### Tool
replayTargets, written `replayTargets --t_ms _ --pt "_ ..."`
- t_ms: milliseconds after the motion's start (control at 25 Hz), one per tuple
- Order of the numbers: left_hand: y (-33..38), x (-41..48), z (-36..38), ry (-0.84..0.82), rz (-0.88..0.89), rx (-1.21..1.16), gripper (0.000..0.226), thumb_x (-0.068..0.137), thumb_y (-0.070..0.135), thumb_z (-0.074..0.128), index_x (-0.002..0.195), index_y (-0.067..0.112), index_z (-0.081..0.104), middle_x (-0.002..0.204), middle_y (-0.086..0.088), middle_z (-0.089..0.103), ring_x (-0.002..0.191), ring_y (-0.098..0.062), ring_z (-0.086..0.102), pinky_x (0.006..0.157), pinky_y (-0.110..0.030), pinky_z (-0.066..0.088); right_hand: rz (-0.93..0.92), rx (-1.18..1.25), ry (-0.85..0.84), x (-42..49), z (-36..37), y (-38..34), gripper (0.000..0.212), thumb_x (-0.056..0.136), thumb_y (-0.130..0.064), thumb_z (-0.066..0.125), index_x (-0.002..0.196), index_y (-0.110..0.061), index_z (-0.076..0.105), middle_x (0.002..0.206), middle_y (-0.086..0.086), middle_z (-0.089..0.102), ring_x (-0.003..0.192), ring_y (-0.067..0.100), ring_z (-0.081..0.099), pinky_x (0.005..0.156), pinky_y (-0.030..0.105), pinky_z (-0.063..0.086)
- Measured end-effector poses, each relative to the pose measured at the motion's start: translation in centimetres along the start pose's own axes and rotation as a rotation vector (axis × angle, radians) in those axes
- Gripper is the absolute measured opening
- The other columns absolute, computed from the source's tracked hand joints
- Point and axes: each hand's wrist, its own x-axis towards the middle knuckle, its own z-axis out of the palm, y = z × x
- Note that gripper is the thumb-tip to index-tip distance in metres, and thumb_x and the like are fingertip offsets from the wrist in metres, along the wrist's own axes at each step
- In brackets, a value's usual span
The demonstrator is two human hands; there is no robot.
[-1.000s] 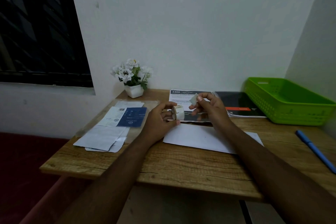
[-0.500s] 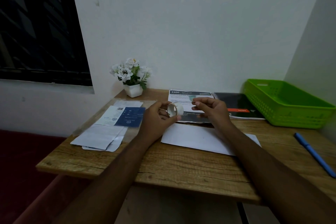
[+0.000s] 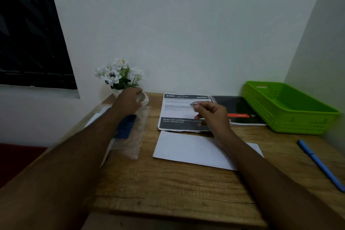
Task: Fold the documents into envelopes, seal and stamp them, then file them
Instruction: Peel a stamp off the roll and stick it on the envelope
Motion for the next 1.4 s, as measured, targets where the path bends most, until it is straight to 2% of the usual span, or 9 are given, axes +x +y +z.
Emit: replayTargets --t_ms 160,320,520,640,720,880,1040,1160,1400 --pt "-1.2 2.3 1.2 -0.075 0.011 0.094 0.028 0.078 0.006 0.07 0.1 -0.008 0.06 0.1 -0.024 0.062 0.097 -0.038 0.056 0.078 -0.039 0.041 -0.004 -0.048 -0.007 0.1 0.2 0.4 0.007 0.085 -0.021 0.072 0.086 -0.014 0.072 0.074 -0.003 0.07 0.058 0.006 0.065 0.045 0.023 0.049" --pt "-1.3 3.9 2.4 -0.127 -0.017 0.166 0.014 0.08 0.018 0.065 0.079 0.01 0.054 0.084 -0.008 0.059 0.086 -0.03 0.058 0.066 -0.033 0.039 0.002 -0.061 -0.019 0.1 0.3 0.4 0.007 0.085 -0.019 0.072 0.087 -0.012 0.072 0.074 -0.003 0.07 0.057 0.006 0.064 0.045 0.023 0.049" --pt "-2.2 4.3 3.8 -0.182 -0.094 0.299 0.027 0.092 0.033 0.05 0.112 0.019 0.06 0.118 -0.007 0.062 0.105 -0.025 0.057 0.089 -0.042 0.045 -0.034 -0.061 -0.011 0.1 0.1 0.3 0.018 0.088 -0.011 0.067 0.104 -0.017 0.072 0.081 -0.002 0.07 0.057 0.009 0.064 0.045 0.022 0.048" --pt "-1.7 3.8 4.2 -0.217 -0.138 0.378 0.044 0.091 0.018 0.048 0.134 0.021 0.044 0.138 -0.006 0.05 0.124 -0.026 0.047 0.1 -0.048 0.035 -0.058 -0.072 0.004 0.1 0.0 0.3 0.011 0.088 -0.011 0.066 0.094 -0.018 0.073 0.08 -0.003 0.07 0.054 0.007 0.063 0.043 0.019 0.044" --pt "0.2 2.8 4.4 -0.102 -0.127 0.358 0.049 0.09 0.016 0.049 0.137 0.016 0.039 0.136 -0.009 0.051 0.124 -0.028 0.047 0.099 -0.046 0.033 -0.063 -0.072 0.018 0.1 -0.1 0.1 0.009 0.088 -0.013 0.067 0.088 -0.02 0.072 0.077 -0.008 0.07 0.054 0.006 0.063 0.042 0.018 0.043" --pt "6.4 -0.5 5.3 0.049 0.136 0.166 0.034 0.088 0.018 0.055 0.121 0.012 0.055 0.121 -0.009 0.059 0.113 -0.025 0.052 0.098 -0.041 0.038 -0.1 -0.058 0.128 0.2 -1.1 -0.9 0.012 0.089 -0.015 0.067 0.084 -0.025 0.069 0.075 -0.009 0.07 0.057 0.004 0.065 0.042 0.019 0.046" --pt "13.8 -4.5 7.3 -0.186 0.469 0.048 0.019 0.087 0.021 0.058 0.104 0.017 0.067 0.11 -0.004 0.064 0.106 -0.022 0.054 0.091 -0.038 0.041 -0.16 -0.034 0.259 0.0 -4.3 -2.3 0.01 0.089 -0.011 0.066 0.089 -0.019 0.07 0.068 -0.005 0.067 0.049 0.003 0.06 0.042 0.018 0.045" --pt "17.9 -7.2 9.7 -0.311 0.685 0.061 0.022 0.091 0.028 0.054 0.108 0.021 0.067 0.115 0.0 0.064 0.109 -0.019 0.053 0.093 -0.038 0.039 -0.171 -0.068 0.369 -1.0 -8.4 -2.9 0.012 0.089 -0.008 0.065 0.101 -0.009 0.069 0.075 -0.001 0.066 0.045 -0.001 0.058 0.043 0.017 0.048" --pt "20.4 -8.2 12.6 -0.407 0.617 0.029 0.043 0.09 0.047 0.055 0.118 0.016 0.062 0.12 -0.005 0.06 0.111 -0.02 0.051 0.094 -0.037 0.041 0.031 -0.4 0.317 -5.0 -16.5 -2.5 0.012 0.088 -0.018 0.068 0.099 -0.018 0.071 0.082 -0.003 0.071 0.058 0.006 0.061 0.047 0.021 0.043"
